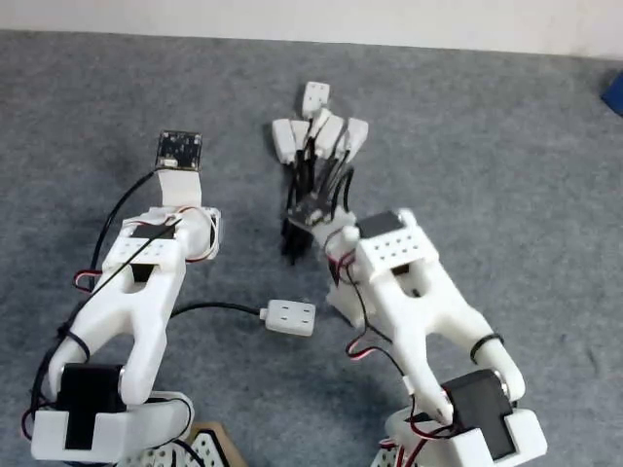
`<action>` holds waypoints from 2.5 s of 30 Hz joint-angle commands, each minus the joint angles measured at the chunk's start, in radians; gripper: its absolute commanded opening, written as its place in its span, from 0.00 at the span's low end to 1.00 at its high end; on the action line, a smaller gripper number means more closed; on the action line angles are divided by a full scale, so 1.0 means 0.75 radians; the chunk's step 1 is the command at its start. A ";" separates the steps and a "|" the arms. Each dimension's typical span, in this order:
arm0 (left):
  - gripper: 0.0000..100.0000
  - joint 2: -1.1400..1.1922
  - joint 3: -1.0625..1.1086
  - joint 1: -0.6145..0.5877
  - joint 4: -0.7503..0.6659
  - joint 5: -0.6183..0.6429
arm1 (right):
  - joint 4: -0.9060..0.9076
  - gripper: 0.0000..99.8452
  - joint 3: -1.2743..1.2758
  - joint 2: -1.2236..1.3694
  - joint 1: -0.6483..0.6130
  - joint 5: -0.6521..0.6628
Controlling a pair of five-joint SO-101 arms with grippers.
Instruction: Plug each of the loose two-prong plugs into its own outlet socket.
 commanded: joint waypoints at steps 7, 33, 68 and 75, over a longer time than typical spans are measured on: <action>0.18 -0.056 -0.322 0.013 0.415 -0.100 | 0.242 0.01 -0.623 -0.154 -0.028 -0.213; 0.36 -0.058 -1.255 0.214 1.602 -0.231 | -0.672 0.01 0.519 -0.926 -0.310 -0.227; 0.36 -0.056 -0.772 0.339 1.260 -0.229 | -0.645 0.01 0.496 -0.936 -0.302 -0.272; 0.36 -0.048 -0.602 0.341 1.072 -0.229 | -0.605 0.01 0.437 -0.930 -0.302 -0.272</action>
